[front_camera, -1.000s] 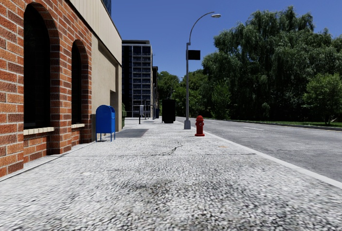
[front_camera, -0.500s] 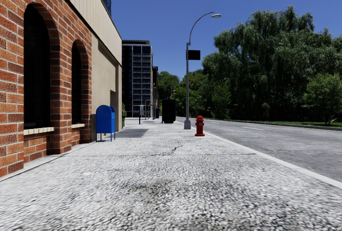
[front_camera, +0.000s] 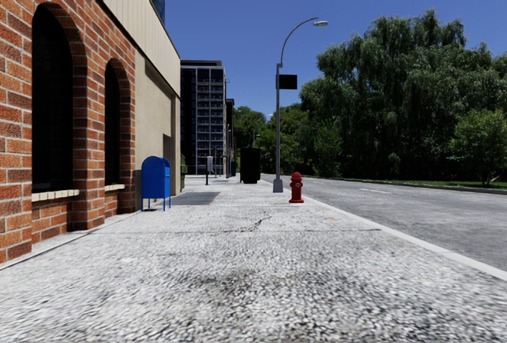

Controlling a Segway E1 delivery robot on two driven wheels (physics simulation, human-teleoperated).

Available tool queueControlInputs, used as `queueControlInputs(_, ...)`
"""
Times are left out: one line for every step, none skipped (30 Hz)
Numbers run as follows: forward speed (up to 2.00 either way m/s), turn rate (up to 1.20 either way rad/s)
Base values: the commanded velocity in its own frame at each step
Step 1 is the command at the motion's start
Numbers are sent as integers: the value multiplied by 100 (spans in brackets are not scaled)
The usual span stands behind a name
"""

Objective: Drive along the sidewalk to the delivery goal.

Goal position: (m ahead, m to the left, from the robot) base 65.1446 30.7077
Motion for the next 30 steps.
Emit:
queueControlInputs(198,0)
queueControlInputs(198,0)
queueControlInputs(198,0)
queueControlInputs(198,0)
queueControlInputs(198,0)
queueControlInputs(197,0)
queueControlInputs(197,0)
queueControlInputs(197,0)
queueControlInputs(198,0)
queueControlInputs(200,0)
queueControlInputs(200,0)
queueControlInputs(200,0)
queueControlInputs(200,0)
queueControlInputs(200,0)
queueControlInputs(200,0)
queueControlInputs(200,0)
queueControlInputs(200,0)
queueControlInputs(200,0)
queueControlInputs(200,0)
queueControlInputs(200,0)
queueControlInputs(200,0)
queueControlInputs(200,0)
queueControlInputs(200,0)
queueControlInputs(200,0)
queueControlInputs(200,0)
queueControlInputs(200,0)
queueControlInputs(200,0)
queueControlInputs(200,0)
queueControlInputs(200,0)
queueControlInputs(200,0)
